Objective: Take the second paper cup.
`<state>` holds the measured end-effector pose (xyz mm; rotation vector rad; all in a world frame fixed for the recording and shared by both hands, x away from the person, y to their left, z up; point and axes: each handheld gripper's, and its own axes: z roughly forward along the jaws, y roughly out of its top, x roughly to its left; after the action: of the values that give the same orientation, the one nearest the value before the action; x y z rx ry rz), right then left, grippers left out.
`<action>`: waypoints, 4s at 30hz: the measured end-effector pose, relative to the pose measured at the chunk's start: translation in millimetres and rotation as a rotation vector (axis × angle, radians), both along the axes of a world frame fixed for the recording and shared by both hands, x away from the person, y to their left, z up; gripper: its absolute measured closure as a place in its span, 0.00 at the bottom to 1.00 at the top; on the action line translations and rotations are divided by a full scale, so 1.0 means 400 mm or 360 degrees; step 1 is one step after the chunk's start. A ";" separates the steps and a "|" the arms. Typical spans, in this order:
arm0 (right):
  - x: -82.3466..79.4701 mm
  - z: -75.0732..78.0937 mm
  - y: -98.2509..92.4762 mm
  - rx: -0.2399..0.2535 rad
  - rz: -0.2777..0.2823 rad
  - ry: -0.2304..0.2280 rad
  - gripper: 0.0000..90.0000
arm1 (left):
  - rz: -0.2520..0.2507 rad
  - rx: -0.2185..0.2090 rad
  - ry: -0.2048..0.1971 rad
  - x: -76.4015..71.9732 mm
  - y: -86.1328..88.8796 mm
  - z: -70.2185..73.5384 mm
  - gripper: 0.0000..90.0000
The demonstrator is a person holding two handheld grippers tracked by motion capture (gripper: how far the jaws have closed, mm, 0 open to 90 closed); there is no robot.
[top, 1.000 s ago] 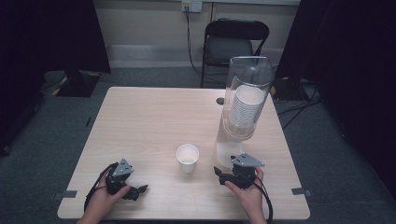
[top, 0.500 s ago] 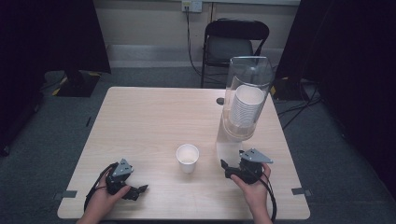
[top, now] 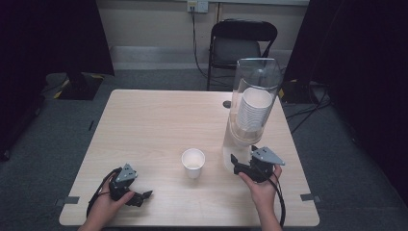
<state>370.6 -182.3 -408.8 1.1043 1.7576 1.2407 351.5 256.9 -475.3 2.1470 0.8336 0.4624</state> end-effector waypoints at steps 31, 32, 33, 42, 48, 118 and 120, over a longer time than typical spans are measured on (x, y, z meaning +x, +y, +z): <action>0.066 0.072 0.027 0.0220 -0.0096 -0.0123 0.24 | -0.0001 0.0000 0.0002 0.000 0.000 0.000 0.00; 0.069 0.073 0.030 0.0222 -0.0100 -0.0125 0.23 | -0.0001 0.0000 0.0001 0.000 0.000 0.000 0.00; 0.072 0.073 0.031 0.0205 -0.0104 -0.0140 0.24 | -0.0001 0.0000 0.0001 0.000 0.000 0.000 0.00; 0.078 0.060 0.031 0.0167 -0.0129 -0.0208 0.34 | -0.0001 0.0001 0.0002 0.000 0.000 0.000 0.00; 0.079 0.057 0.031 0.0166 -0.0124 -0.0220 0.35 | -0.0001 0.0001 0.0002 0.000 0.000 0.000 0.00; 0.051 -0.105 -0.014 -0.0184 0.0047 0.0241 0.39 | 0.0006 0.0000 0.0001 -0.003 0.001 0.000 0.00; 0.048 -0.103 -0.018 -0.0187 0.0055 0.0260 0.39 | 0.0006 0.0000 0.0001 -0.003 0.001 0.000 0.00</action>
<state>389.8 -189.5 -450.0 1.1377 1.9533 1.0779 350.3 257.1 -475.4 2.1462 0.8380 0.4638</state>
